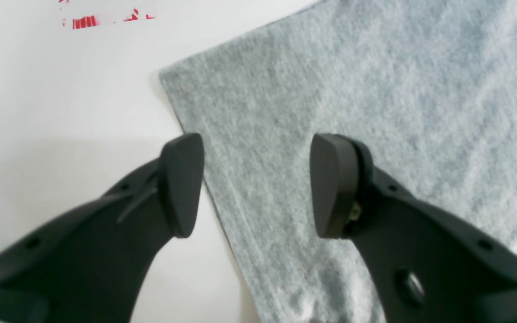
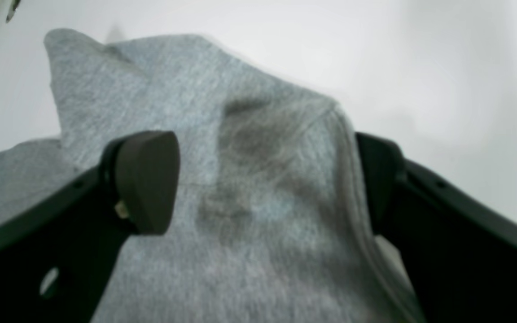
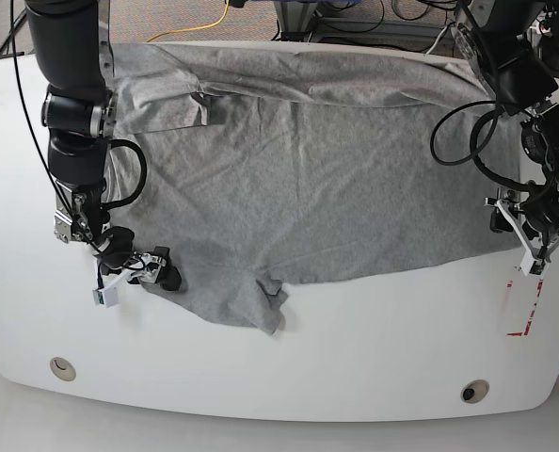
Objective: Layout the t-shirt on the table in an organized manner, then fold the t-shirt properly
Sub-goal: 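Move both grippers down to the shirt's hem corners and pinch them, then adjust grips on the hem corners with both grippers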
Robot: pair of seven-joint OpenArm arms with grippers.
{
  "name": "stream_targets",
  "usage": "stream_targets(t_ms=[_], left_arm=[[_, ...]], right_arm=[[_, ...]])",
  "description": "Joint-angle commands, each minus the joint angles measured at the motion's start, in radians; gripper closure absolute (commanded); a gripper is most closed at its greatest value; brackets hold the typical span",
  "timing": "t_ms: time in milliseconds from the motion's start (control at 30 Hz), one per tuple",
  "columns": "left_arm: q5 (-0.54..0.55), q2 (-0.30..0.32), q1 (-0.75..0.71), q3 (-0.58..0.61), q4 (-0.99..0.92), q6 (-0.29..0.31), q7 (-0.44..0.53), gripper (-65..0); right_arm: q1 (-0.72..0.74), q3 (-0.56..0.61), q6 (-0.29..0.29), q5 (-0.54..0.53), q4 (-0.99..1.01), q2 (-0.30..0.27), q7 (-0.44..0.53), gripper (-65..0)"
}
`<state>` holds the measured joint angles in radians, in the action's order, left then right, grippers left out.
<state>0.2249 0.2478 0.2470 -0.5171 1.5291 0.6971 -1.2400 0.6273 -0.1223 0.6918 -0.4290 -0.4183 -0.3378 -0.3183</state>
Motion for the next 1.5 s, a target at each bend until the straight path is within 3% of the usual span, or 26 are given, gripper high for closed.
stream_targets(t_ms=[0,267,333,500,667,800,1000,1300,1467], left_arm=[[0.011,0.017,0.019,-0.002,0.018,0.001,0.013,-35.3],[0.005,0.02,0.019,-0.004,0.008,0.001,0.041,-35.6],[0.003,0.02,0.019,-0.004,-0.005,0.001,0.075,-35.7],[0.003,0.04,0.03,-0.004,-0.091,0.001,0.136,-35.8],[0.009,0.074,0.074,-0.004,-0.22,-0.093,0.193,-36.0],[0.008,0.12,0.107,-0.004,-0.341,-0.113,0.245,-40.0],[0.006,0.181,0.142,-0.004,-0.499,-0.115,0.365,-46.7],[0.006,0.252,0.183,-0.002,-0.689,-0.115,0.46,-46.9],[0.006,0.259,0.19,0.004,-0.766,-0.115,0.484,-46.9]], right_arm=[[0.032,0.002,0.006,-0.006,-0.011,-0.007,0.003,-50.6],[0.049,0.002,0.006,-0.006,-0.011,-0.007,0.003,-10.1],[0.05,0.002,0.006,-0.006,-0.011,-0.007,0.001,-5.2],[0.052,0.002,0.006,-0.006,-0.011,-0.007,-0.002,-5.5],[0.052,0.002,0.006,-0.004,-0.011,-0.007,-0.003,-4.3],[0.05,0.003,0.006,-0.004,-0.011,-0.007,-0.003,-4.3],[0.049,0.003,0.006,-0.004,-0.011,-0.007,-0.003,-4.3],[0.047,0.003,0.006,-0.004,-0.011,-0.007,-0.003,-4.3],[0.047,0.003,0.006,-0.004,-0.011,-0.007,-0.003,-4.3]])
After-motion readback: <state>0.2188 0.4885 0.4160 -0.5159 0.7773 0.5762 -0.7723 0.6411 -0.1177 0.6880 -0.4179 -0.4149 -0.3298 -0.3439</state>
